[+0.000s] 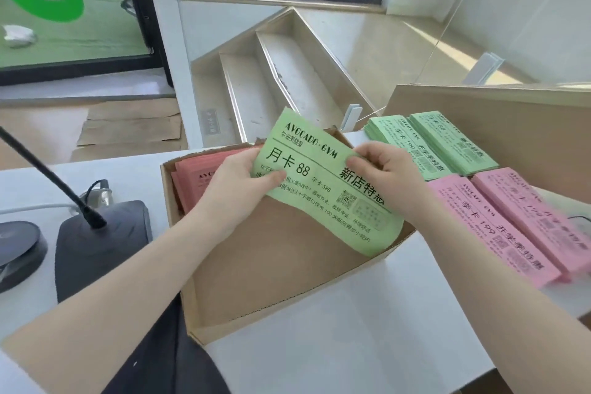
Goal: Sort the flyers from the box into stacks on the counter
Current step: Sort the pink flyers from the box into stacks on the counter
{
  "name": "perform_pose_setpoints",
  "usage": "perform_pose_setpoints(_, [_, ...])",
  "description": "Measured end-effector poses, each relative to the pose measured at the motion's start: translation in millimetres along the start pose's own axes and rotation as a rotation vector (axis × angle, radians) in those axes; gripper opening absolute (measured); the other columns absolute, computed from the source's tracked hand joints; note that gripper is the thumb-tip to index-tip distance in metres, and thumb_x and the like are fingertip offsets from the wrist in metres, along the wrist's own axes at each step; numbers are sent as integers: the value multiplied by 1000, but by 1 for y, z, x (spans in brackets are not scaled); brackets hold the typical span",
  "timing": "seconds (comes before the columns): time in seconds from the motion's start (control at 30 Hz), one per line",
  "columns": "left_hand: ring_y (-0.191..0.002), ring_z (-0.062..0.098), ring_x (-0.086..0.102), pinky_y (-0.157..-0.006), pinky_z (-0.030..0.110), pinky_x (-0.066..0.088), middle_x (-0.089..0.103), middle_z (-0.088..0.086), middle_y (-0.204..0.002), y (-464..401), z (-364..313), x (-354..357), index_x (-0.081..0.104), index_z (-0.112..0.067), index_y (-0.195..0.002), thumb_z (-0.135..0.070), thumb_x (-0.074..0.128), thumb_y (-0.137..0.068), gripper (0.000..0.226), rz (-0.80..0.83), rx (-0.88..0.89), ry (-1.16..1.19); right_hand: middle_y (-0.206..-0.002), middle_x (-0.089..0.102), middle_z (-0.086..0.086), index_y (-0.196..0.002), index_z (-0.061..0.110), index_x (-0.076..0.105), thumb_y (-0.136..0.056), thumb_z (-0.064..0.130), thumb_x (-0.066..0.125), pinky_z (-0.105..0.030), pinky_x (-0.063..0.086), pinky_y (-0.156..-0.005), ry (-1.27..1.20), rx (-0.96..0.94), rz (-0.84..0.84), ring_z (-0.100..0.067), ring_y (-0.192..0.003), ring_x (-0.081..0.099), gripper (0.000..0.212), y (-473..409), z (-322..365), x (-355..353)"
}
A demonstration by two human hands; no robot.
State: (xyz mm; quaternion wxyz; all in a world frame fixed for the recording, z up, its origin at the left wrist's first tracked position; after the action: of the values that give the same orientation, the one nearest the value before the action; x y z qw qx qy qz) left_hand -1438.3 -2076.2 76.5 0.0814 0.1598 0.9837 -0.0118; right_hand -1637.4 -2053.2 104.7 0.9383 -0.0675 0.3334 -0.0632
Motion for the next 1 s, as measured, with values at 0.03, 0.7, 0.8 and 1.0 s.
perform_pose_setpoints(0.03, [-84, 4, 69, -72, 21, 52, 73, -13, -89, -3, -4, 9, 66, -27, -91, -7, 62, -86, 22, -7, -13, 49, -73, 67, -7, -80, 11, 65, -87, 17, 61, -20, 46, -59, -33, 15, -37, -9, -63, 57, 10, -1, -5, -10])
perform_pose_setpoints(0.7, [-94, 18, 54, -75, 24, 43, 55, -2, -117, -150, -16, 301, 48, -7, -129, -2, 40, -90, 40, -133, -358, -32, -82, 55, 4, -124, 10, 46, -91, 4, 47, -21, 39, -55, -62, 318, -128, -6, -67, 52, 34, -97, -245, -147])
perform_pose_setpoints(0.8, [-99, 22, 54, -83, 30, 47, 55, 1, -117, -173, 4, 311, 50, -5, -125, -2, 40, -88, 38, -196, -359, -92, -107, 62, -9, -124, 6, 49, -91, 1, 45, -20, 40, -69, 113, 272, -78, -16, -86, 58, 33, -116, -260, -143])
perform_pose_setpoints(1.0, [-131, 25, 35, -109, 40, 32, 32, 9, -145, -189, 37, 321, 46, -5, -129, -2, 39, -84, 46, -265, -348, -228, -128, 55, -14, -130, 3, 49, -93, 3, 44, -29, 37, -99, 323, 169, 46, -25, -121, 48, 37, -136, -272, -129])
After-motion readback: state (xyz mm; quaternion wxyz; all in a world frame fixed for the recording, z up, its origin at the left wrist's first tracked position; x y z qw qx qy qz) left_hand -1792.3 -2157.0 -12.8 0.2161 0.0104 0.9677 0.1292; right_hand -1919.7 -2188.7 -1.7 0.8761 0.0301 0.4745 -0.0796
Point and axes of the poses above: each hand's wrist, its own y-axis away from the middle knuckle, its own x-axis out of the palm, z = x × y, the point moved 8 cm from there along -y, towards the middle knuckle
